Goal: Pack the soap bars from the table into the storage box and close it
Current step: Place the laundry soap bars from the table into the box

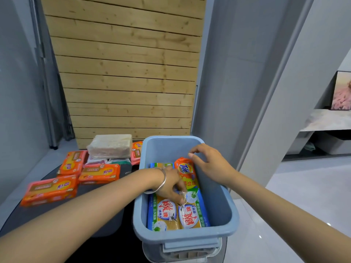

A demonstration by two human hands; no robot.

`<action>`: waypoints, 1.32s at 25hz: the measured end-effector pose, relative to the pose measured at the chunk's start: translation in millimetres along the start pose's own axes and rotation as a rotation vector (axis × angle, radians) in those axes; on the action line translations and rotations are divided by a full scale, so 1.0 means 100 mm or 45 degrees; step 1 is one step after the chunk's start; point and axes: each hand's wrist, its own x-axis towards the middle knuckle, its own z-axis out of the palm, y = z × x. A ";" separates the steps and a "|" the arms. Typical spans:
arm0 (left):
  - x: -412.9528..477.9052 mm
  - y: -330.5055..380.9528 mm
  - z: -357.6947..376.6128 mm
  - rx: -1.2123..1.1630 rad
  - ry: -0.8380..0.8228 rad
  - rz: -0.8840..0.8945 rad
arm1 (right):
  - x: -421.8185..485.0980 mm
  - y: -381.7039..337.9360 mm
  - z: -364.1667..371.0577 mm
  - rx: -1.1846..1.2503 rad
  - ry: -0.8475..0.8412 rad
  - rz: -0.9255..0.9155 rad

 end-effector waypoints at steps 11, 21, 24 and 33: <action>-0.66 -0.95 -0.18 -0.680 1.190 -0.283 | 0.10 -0.06 -0.04 -0.878 -0.506 -0.157; -0.85 -1.67 0.42 -0.653 1.265 -0.693 | 0.47 -0.37 -0.01 -0.270 -0.215 -0.197; -0.83 -1.89 0.46 -0.538 1.211 -0.689 | 0.68 -0.57 0.23 -0.075 -0.185 -0.309; -0.46 -2.70 0.27 -0.250 0.582 -0.740 | 0.86 -0.49 0.70 -0.054 -0.194 -0.332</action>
